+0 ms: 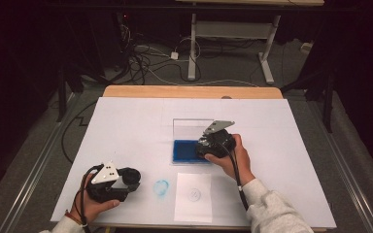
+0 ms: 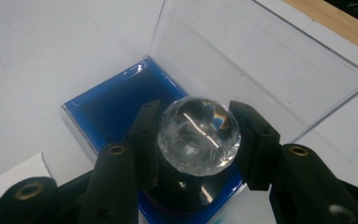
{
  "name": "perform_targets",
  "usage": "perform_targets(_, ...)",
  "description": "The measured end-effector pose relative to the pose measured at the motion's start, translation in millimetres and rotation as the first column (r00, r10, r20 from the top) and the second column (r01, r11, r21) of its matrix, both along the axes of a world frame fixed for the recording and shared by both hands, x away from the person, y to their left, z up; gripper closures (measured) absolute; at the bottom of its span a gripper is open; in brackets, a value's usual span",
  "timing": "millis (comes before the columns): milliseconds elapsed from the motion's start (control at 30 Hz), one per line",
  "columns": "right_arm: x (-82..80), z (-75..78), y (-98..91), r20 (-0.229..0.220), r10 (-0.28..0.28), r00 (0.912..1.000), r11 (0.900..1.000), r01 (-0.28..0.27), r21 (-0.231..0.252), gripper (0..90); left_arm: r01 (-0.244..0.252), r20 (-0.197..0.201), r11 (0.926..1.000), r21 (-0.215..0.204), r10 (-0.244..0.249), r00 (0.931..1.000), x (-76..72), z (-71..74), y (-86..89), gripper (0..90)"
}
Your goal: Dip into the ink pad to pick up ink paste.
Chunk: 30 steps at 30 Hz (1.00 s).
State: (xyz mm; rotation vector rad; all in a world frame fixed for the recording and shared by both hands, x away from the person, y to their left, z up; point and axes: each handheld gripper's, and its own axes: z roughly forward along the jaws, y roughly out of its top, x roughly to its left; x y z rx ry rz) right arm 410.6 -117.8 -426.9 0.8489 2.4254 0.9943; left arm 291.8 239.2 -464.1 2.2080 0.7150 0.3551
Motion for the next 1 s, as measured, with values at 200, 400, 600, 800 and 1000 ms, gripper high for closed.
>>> perform_targets(200, 1.2, -3.4, 0.4, -0.003, -0.002, 1.0000, 1.0000, 0.002, 0.002, 57.0, -0.001, 0.001, 1.0000, 0.003, 0.001, 1.0000, 0.0, -0.1, -0.2, 36.5)
perform_targets(400, 1.6, -5.2, 0.1, 0.003, -0.003, 1.0000, 1.0000, 0.003, 0.007, 57.0, 0.002, -0.002, 1.0000, 0.005, -0.002, 1.0000, 0.1, -0.6, -0.4, 36.5)
perform_targets(600, -2.8, -7.3, 2.5, 0.020, -0.009, 0.9998, 0.9999, 0.009, -0.011, 57.0, -0.001, 0.003, 1.0000, 0.006, 0.001, 1.0000, -0.3, -0.4, -1.0, 36.5)
perform_targets(800, -3.0, -8.0, 3.1, 0.021, -0.021, 0.9996, 0.9997, 0.021, -0.008, 56.9, 0.002, 0.001, 0.9999, 0.010, -0.002, 1.0000, -0.2, -0.7, -1.8, 36.5)
perform_targets(1000, -3.9, -8.3, 5.4, 0.027, -0.026, 0.9993, 0.9995, 0.027, -0.018, 57.0, 0.002, -0.002, 0.9999, 0.011, -0.002, 1.0000, 0.5, -1.1, -2.5, 36.5)
